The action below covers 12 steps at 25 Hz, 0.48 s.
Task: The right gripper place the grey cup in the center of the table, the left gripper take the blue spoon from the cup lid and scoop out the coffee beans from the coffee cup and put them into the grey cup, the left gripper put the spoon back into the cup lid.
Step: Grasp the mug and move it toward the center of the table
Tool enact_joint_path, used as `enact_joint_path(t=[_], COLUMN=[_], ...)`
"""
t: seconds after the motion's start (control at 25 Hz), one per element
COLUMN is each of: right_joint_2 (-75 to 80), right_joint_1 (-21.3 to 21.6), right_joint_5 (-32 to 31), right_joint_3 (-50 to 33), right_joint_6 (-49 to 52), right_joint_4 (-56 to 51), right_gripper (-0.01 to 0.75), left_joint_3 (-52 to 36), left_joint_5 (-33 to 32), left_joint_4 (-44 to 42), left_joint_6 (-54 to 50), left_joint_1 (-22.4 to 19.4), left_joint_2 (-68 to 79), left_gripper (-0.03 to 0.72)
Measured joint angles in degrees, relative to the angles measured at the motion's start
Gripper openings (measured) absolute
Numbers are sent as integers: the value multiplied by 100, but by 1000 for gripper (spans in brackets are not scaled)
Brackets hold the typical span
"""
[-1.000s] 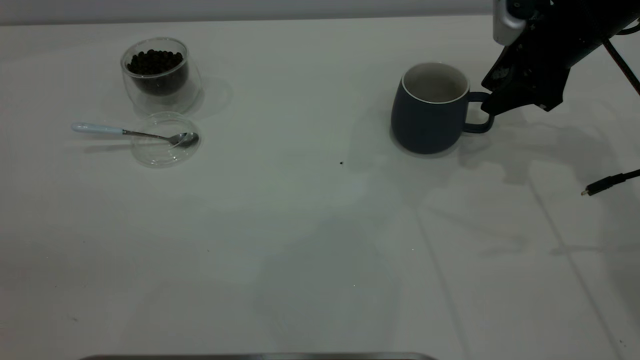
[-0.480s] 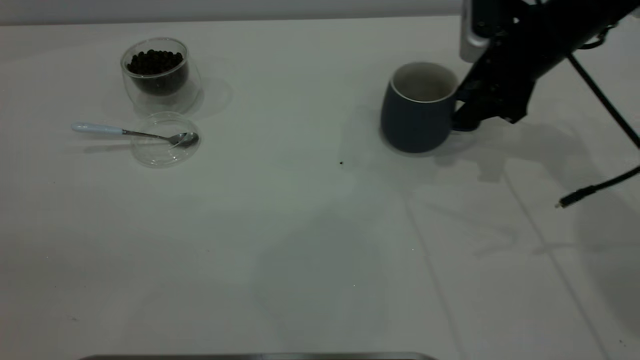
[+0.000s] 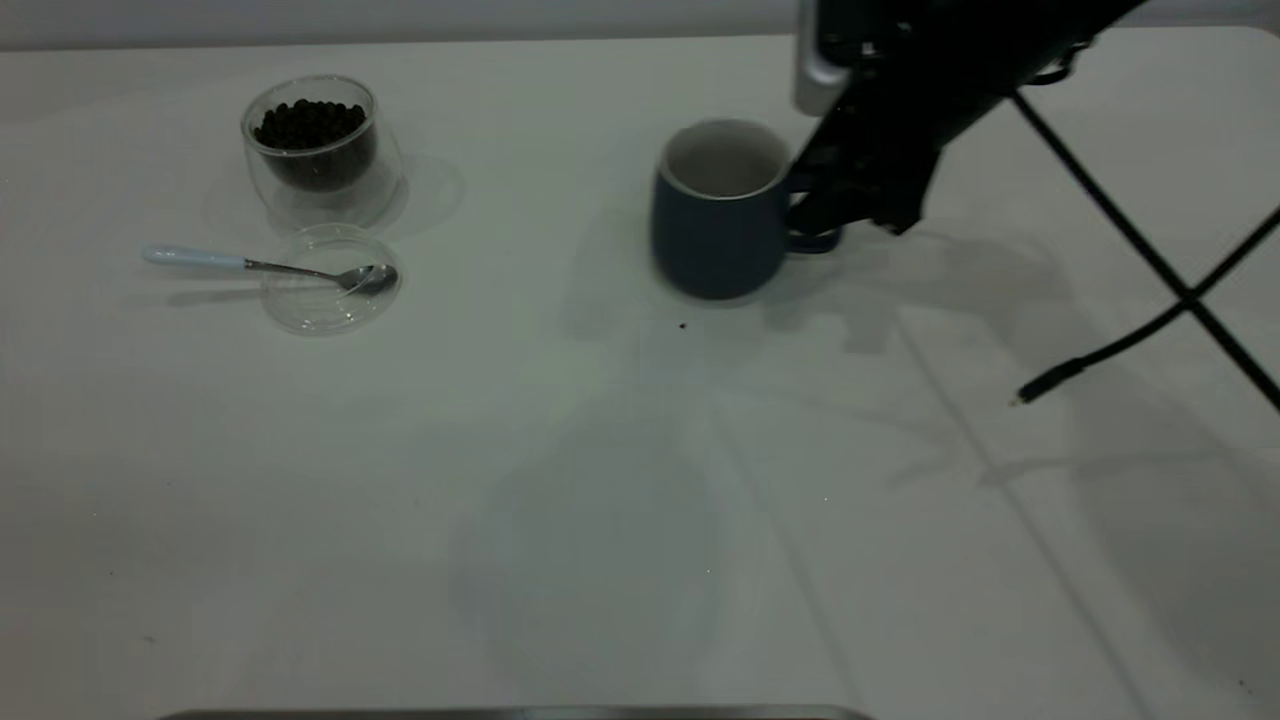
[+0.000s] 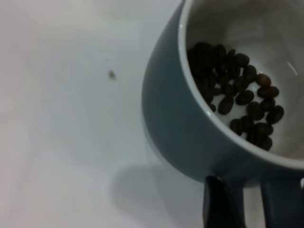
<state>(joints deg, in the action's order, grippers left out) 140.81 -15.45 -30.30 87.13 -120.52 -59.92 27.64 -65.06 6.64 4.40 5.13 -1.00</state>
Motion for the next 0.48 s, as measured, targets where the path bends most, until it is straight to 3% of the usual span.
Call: enact_joint_path(t=[0.2, 0.48], right_joint_2=[177, 268], right_joint_1=[-378, -560], right_joint_5=[-15, 52], right_joint_3=[248, 445], right_joint_6=[0, 0], right_joint_4=[-307, -981], right_gripper=[364, 364], left_joint_3=[0, 0], left_joint_5=[0, 0], left_joint_4=[0, 0], left_joint_6=[0, 0], left_joint_1=[0, 0], left_joint_2=[0, 0], left_gripper=[445, 445])
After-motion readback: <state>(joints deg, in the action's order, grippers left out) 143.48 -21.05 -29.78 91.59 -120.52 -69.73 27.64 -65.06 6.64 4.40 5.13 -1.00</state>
